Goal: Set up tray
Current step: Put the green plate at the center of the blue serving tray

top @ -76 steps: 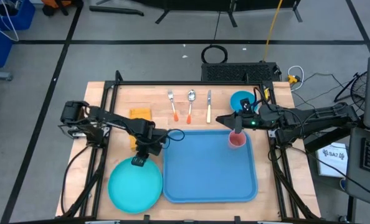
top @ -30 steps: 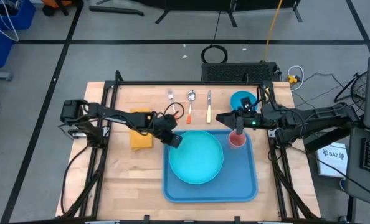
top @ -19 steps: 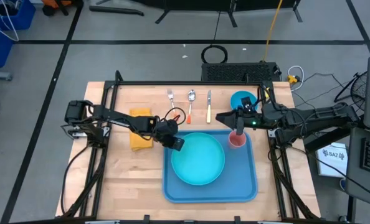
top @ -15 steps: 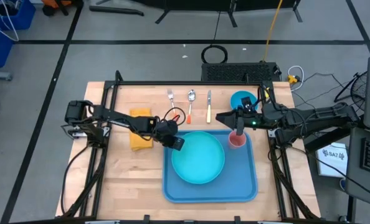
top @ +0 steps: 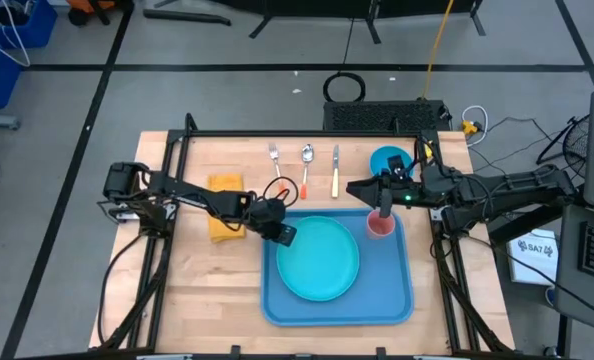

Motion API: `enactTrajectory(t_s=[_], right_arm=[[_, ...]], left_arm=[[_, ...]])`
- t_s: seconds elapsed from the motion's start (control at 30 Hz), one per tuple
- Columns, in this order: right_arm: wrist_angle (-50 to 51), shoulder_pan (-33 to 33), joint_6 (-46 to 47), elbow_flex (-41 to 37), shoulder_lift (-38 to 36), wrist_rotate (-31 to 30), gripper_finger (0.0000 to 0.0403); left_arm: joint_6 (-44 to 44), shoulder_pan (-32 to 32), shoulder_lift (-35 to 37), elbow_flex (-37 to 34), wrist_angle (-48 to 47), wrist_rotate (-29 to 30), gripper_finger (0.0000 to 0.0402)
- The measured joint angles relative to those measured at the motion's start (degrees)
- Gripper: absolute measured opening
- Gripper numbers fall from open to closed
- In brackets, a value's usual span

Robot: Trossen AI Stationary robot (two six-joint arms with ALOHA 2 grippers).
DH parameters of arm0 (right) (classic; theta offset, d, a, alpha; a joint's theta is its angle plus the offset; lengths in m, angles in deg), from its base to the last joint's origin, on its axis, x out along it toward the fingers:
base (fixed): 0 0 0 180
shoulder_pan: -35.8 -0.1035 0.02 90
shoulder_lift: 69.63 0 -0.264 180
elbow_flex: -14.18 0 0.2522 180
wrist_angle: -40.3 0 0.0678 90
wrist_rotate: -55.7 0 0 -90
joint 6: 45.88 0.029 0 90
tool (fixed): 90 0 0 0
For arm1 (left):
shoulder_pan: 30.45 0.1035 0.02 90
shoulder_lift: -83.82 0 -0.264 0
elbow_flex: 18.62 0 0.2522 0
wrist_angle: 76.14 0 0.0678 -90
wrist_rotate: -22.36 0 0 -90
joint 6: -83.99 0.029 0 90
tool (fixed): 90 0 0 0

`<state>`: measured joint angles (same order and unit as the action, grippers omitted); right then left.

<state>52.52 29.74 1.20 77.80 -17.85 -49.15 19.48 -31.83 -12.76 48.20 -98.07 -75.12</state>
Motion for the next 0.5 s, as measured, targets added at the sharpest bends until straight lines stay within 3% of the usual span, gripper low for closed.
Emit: enactTrajectory(t_s=[0.13, 0.4, 0.5], right_arm=[[0.0, 0.0, 0.7, 0.0, 0.0, 0.2, 0.0146], [0.0, -2.7, 9.4, 0.0, 0.0, 10.3, 0.0146], [0.2, -5.7, 11.1, 0.0, 0.0, 11.0, 0.0146]], left_arm=[[0.6, 0.2, 0.1, 0.0, 1.4, 0.1, 0.0064], [1.0, 0.1, 0.0, 0.0, 2.6, -1.9, 0.0068], [1.4, 0.1, 0.0, 0.0, 2.8, -2.5, 0.0068]])
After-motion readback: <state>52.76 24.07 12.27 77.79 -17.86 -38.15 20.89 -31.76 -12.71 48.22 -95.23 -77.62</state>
